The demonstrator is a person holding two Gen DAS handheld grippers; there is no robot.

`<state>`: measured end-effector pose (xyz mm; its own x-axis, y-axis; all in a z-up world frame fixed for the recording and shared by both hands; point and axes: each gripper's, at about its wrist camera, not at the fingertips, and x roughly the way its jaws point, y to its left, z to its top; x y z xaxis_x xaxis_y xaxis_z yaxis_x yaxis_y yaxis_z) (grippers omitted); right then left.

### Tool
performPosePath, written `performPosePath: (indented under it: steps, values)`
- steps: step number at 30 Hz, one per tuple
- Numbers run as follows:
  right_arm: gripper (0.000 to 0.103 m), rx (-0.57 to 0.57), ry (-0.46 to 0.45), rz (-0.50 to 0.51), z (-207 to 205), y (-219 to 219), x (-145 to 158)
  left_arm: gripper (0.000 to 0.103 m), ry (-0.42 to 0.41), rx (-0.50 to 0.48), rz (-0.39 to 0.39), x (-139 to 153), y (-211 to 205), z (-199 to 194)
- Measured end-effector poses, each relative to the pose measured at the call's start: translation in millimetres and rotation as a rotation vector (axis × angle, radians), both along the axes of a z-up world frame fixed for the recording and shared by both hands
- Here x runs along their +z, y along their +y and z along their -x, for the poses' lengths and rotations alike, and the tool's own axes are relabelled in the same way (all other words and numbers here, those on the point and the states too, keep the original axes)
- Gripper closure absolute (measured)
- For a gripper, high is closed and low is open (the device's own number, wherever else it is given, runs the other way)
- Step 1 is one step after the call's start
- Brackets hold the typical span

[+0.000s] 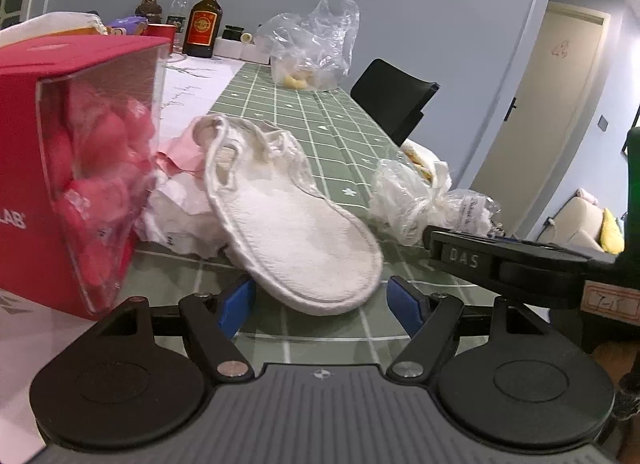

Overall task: Organize soft objects
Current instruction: 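Lift the plastic-wrapped roll with the right tool while the left tool grasps the white slipper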

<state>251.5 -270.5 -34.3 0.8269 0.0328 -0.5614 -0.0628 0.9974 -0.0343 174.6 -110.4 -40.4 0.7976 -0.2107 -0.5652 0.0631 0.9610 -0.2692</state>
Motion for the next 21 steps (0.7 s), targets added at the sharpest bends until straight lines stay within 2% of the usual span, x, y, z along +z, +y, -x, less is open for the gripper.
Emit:
performPosePath:
  steps: [11,17,18,20,21]
  values:
    - [0.057,-0.032,-0.005,-0.086,-1,-16,-2,0.012,0.002,0.026,-0.019,-2,-15,-7]
    - [0.056,-0.017,-0.013,-0.082,0,-13,-3,0.018,-0.003,-0.007,-0.012,-3,-8,-8]
    - [0.056,-0.017,-0.012,-0.083,0,-13,-3,0.020,-0.003,-0.014,-0.018,-3,-7,-10]
    - [0.056,-0.015,-0.013,-0.076,0,-12,-3,0.041,-0.001,0.005,-0.019,-3,-6,-12]
    - [0.056,-0.013,-0.014,-0.069,0,-11,-3,0.057,-0.001,0.044,-0.003,-4,-2,-12]
